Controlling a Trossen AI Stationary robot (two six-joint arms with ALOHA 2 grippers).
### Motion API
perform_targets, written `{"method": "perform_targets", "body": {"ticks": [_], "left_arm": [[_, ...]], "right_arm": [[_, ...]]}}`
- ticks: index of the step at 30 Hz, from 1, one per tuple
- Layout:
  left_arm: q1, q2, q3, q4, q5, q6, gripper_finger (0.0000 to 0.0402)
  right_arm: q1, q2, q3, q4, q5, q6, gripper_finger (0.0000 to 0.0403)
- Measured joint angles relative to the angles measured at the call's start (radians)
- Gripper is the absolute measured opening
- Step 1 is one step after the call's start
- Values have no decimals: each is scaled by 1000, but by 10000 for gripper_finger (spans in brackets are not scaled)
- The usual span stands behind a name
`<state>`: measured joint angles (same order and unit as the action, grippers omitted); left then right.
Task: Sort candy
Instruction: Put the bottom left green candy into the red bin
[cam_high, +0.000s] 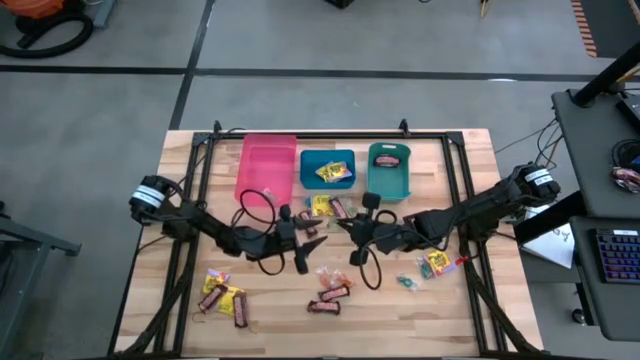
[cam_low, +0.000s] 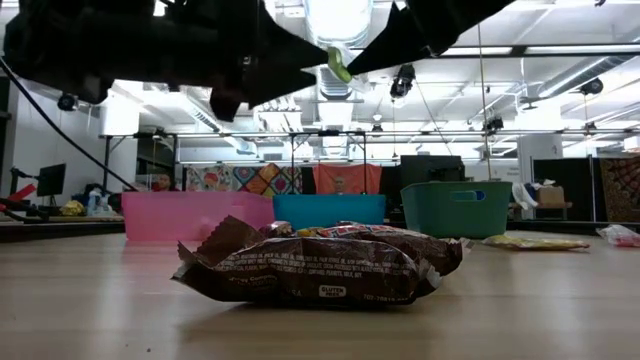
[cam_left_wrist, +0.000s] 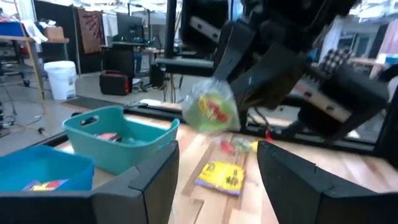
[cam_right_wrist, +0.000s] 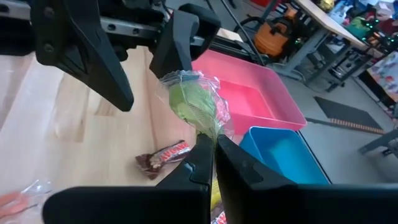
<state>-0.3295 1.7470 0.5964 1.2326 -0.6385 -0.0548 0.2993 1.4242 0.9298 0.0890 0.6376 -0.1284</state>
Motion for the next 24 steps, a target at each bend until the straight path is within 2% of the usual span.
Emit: {"method": "perform_targets", "body": {"ticks": [4,11,14,19,24], "left_arm": [[10,0,28,6,67,33,201],[49,0,50,-10,74,17,199],[60,0,50,-12,75,8,185],[68,0,50,-14,72,5,128],[70,0,50,-17,72,7,31]], "right_arm": [[-13,0,0,1,1,4,9],[-17,0,-1,-2,5,-3,9],[-17,0,-1,-4,4,-4,9],[-16,0,-1,-3,-1,-17,9],[-16,0,-1,-5,-9,-27,9]]}}
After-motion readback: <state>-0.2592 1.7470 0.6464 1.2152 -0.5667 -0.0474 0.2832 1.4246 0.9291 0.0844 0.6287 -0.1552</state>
